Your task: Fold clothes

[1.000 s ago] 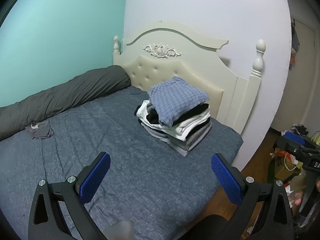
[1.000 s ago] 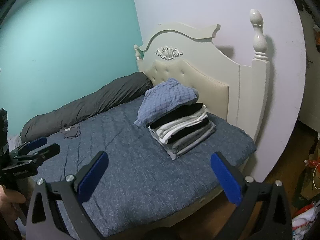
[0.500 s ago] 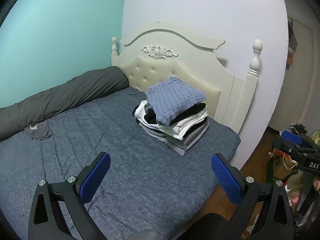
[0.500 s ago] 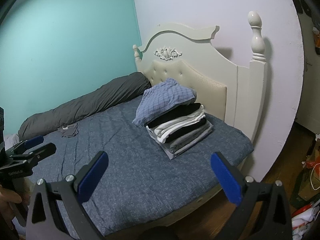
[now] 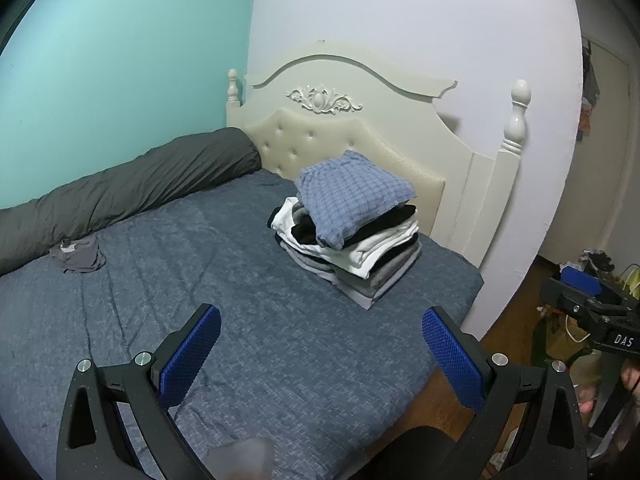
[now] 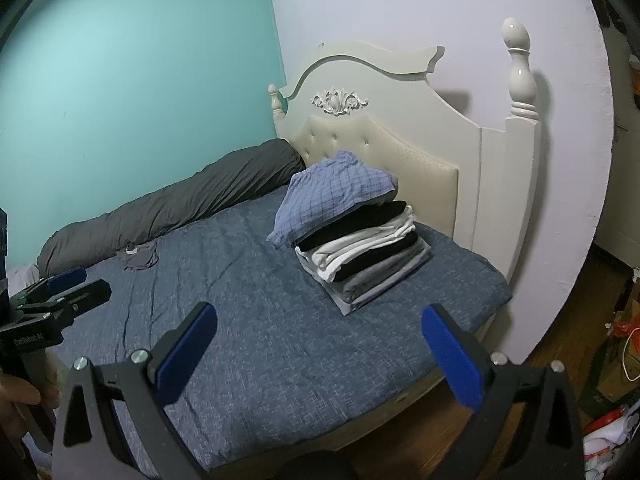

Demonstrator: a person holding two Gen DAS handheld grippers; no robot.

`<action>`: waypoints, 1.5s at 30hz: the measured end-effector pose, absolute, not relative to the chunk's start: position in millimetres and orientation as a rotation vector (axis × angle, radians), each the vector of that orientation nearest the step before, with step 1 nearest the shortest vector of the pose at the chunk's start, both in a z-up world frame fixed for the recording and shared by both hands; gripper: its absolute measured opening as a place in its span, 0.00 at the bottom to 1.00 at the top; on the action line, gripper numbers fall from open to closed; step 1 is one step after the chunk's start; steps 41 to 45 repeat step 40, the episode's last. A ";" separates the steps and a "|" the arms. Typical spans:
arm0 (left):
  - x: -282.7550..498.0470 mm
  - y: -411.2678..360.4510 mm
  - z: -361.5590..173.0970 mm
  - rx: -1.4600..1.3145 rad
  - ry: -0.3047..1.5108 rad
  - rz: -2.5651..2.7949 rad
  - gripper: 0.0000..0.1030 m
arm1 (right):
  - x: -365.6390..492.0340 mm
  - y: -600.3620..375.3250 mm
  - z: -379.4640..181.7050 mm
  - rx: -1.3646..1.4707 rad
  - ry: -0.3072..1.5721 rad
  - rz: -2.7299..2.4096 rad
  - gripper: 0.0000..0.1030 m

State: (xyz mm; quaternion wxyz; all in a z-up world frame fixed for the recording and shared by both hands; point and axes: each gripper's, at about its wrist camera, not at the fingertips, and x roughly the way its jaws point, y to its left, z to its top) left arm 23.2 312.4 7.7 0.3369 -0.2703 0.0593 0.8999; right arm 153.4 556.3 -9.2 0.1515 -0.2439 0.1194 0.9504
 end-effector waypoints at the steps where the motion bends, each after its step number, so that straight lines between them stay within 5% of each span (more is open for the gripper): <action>1: 23.3 312.8 7.5 -0.706 0.156 2.343 1.00 | 153.0 556.0 -9.3 -0.701 0.343 2.730 1.00; 45: 23.7 314.3 6.0 -0.694 0.157 2.347 1.00 | 150.4 556.4 -11.5 -0.704 0.332 2.729 1.00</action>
